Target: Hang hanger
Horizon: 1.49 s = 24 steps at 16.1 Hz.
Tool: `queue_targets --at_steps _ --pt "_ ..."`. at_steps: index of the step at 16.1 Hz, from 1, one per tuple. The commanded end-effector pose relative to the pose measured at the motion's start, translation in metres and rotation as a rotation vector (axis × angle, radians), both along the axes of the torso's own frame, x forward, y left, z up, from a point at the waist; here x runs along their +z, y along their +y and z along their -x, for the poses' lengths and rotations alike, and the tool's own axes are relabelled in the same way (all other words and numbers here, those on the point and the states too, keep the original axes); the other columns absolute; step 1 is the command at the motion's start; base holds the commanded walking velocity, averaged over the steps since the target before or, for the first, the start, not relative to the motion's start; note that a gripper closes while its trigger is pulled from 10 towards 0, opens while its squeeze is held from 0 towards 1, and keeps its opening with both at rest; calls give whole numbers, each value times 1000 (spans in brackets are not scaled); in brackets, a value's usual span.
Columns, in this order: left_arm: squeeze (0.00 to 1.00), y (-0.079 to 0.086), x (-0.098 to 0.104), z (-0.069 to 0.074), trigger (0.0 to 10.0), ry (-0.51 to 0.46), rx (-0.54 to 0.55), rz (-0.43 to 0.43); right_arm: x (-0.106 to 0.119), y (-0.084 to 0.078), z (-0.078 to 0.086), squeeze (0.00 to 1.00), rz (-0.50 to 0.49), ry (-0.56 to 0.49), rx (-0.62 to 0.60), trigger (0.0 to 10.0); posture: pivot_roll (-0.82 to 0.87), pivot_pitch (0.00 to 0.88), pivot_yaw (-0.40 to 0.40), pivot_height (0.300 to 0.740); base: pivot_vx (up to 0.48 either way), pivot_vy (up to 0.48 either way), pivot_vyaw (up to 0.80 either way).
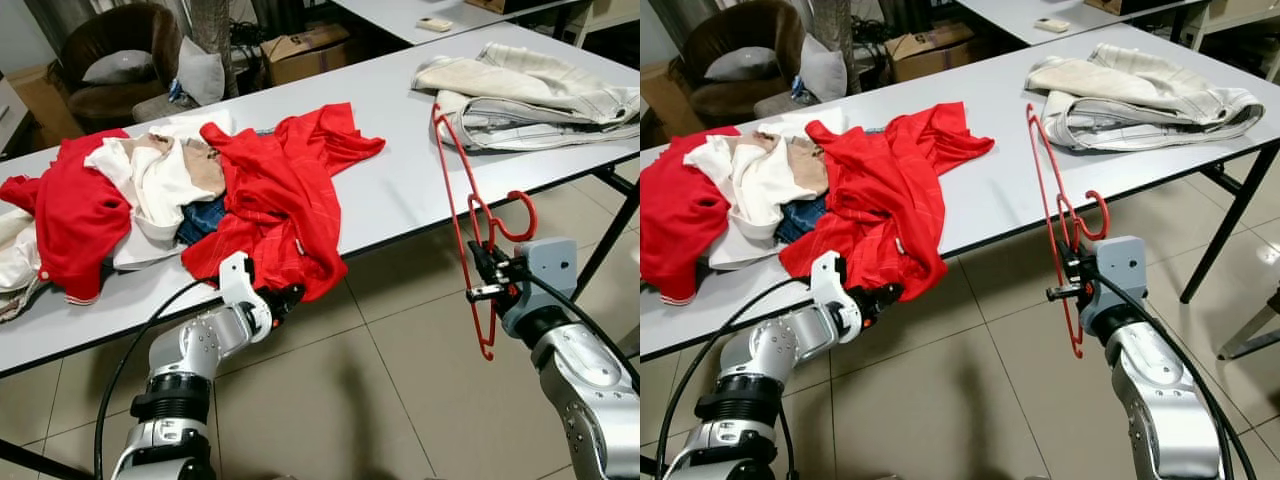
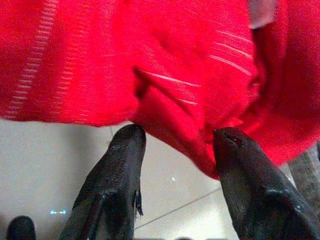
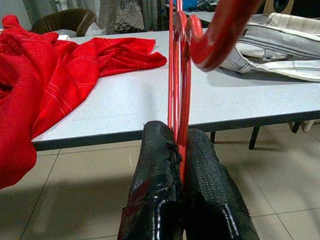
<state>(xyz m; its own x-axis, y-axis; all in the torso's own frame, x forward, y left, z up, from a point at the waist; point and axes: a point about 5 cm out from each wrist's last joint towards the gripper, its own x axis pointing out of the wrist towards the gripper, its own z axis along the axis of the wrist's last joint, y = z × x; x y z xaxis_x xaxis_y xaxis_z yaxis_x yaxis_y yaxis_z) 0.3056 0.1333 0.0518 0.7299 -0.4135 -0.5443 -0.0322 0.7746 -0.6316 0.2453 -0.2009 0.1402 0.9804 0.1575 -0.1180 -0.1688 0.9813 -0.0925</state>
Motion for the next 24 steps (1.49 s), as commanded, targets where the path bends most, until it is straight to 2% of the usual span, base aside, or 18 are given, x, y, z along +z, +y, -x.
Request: queue_targets --at_steps 1,2,3,4,5,6,10,12,14,16,17,18,19,21,22,23,24 --pt "0 9 2 -5 10000 -14 43 -37 5 6 -3 0 -17 -18 24 10000 -152 0 185 740 0 0 0" --pt "0 11 2 -8 10000 -36 55 -60 5 5 -2 0 -17 -18 22 10000 -152 0 187 740 0 0 0" --pt "0 11 1 -9 4941 -43 55 -76 5 6 -2 0 -18 -18 23 10000 -152 0 188 740 0 0 0" --pt "0 11 -1 -10 2078 -49 55 -83 5 6 -2 0 -18 -18 24 10000 -151 0 187 740 0 0 0" --pt "0 11 -1 -10 2078 -52 56 -85 5 6 -2 0 -19 -18 24 10000 -151 0 187 740 0 0 0" --pt "0 11 -2 -11 0 -59 54 -86 5 6 -2 0 -19 -18 23 10000 -151 0 187 740 0 0 0" --pt "0 7 -5 -11 0 -80 43 -78 5 6 -3 0 -15 -19 25 10000 -153 0 184 740 0 0 0" --pt "0 9 -4 -12 0 -113 30 -125 5 6 -3 0 -11 -20 26 10000 -153 0 184 740 0 0 0" --pt "0 14 4 -12 0 -186 2 -186 5 6 -3 0 -10 -21 26 10000 -151 0 183 740 0 0 0" --pt "0 19 10 -12 0 -218 1 -210 5 6 -3 0 -11 -22 26 10000 -148 0 183 740 0 0 0" --pt "0 34 24 -12 0 -286 12 -300 4 8 -3 0 -14 -21 30 10000 -142 0 180 740 0 0 0" --pt "0 37 28 -12 0 -300 15 -323 4 8 -4 0 -14 -21 31 10000 -142 0 180 740 0 0 0" --pt "0 48 35 -13 0 -323 36 -363 4 9 -4 0 -17 -21 34 10000 -130 0 177 740 0 0 0" --pt "0 87 59 -24 0 -381 96 -534 3 11 -6 0 -23 -23 37 10000 -117 0 173 740 0 0 0" --pt "0 97 67 -28 0 -398 111 -573 3 11 -7 0 -24 -24 39 10000 -115 0 173 740 0 0 0" --pt "0 115 92 -41 0 -467 124 -704 3 13 -10 0 -27 -27 45 10000 -108 0 170 740 0 0 0" --pt "0 124 114 -51 0 -536 120 -819 4 14 -11 0 -29 -30 48 10000 -106 0 171 740 0 0 0"
